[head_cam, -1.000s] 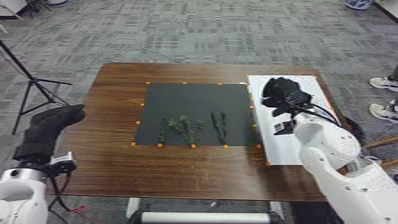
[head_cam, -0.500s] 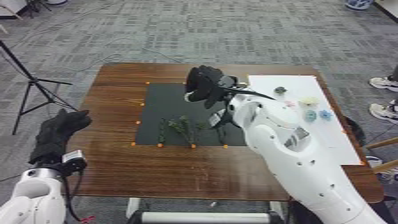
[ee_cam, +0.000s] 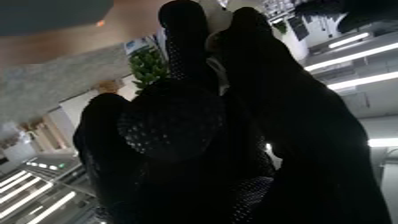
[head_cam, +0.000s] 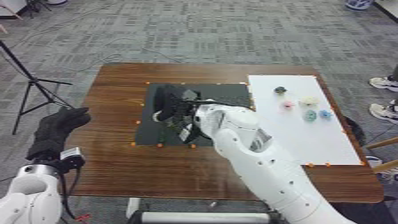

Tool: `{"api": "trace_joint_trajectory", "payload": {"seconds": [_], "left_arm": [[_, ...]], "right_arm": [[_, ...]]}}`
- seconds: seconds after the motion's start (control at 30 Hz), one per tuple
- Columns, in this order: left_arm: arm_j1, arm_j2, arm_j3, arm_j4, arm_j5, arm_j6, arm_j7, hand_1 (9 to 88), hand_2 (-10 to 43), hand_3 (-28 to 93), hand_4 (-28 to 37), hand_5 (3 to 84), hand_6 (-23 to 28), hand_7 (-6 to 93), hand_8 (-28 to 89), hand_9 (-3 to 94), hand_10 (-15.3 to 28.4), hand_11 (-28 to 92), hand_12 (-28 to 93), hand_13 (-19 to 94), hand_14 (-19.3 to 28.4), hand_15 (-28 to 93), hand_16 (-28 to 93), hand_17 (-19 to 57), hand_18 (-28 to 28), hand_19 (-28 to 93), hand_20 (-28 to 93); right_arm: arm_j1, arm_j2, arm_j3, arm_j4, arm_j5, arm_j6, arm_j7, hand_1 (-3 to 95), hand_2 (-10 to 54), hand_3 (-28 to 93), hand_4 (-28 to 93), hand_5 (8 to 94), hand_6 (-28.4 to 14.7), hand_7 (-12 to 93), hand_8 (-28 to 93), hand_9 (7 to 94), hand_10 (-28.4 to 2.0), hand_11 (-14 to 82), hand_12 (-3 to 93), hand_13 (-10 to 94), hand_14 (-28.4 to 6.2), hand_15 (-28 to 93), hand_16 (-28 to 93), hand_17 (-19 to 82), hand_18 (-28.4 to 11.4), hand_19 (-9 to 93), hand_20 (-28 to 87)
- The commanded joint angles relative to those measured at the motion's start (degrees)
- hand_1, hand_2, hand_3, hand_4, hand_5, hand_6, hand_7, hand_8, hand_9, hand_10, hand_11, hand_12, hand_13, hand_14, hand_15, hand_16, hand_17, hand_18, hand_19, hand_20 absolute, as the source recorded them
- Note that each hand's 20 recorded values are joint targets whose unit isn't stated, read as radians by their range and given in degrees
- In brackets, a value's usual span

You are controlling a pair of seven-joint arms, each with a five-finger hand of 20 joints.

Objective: Arrange flowers

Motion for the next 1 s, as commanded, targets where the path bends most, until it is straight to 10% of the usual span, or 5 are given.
{"api": "trace_joint_trajectory", "payload": {"seconds": [0.03, 0.5, 1.0], "left_arm": [[-0.1, -0.76, 0.7, 0.11, 0.91, -1.5, 0.23, 23.3, 30.6, 66, -28.3, 58.0, 2.6, 17.1, -8, 58.0, 14.6, 22, 12, 45, 17.7, 22, -3, 9.5, 10.6, 6, 18], [-1.7, -0.84, 2.14, 0.55, 1.53, -2.07, 0.33, 23.6, 30.5, 66, -28.3, 58.3, 2.7, 17.0, -8, 58.1, 14.6, 22, 12, 45, 17.7, 22, -3, 9.5, 10.6, 6, 18], [-2.4, -0.55, 2.83, 0.67, 1.44, -1.79, 1.23, 23.7, 30.3, 66, -28.3, 58.2, 2.6, 17.1, -8, 58.1, 14.6, 22, 12, 45, 17.7, 23, -3, 9.5, 10.6, 6, 18]], "right_arm": [[-2.3, -3.3, -1.5, 3.2, -5.0, 3.3, -0.5, 57.7, -9.5, 63, -19, 80.1, 2.1, 19, 2, 87.2, -9.9, 5.1, 23.4, 92, -2.2, 55, 37, 63, -14.2, 93, 58], [-4.5, -5.2, -5.5, 7.0, -9.8, 14.2, -0.8, 57.3, -9.5, 62, -20, 80.4, 2.7, 19, 1, 86.9, -9.2, 4.5, 19.3, 94, -2.0, 56, 35, 65, -14.1, 93, 58], [-0.7, -8.0, -5.0, 11.3, -18.1, 8.5, -2.8, 57.1, -9.5, 62, -20, 79.8, 2.9, 18, 0, 85.8, -8.9, 4.8, 18.4, 94, -1.8, 56, 34, 65, -14.1, 93, 58]]}}
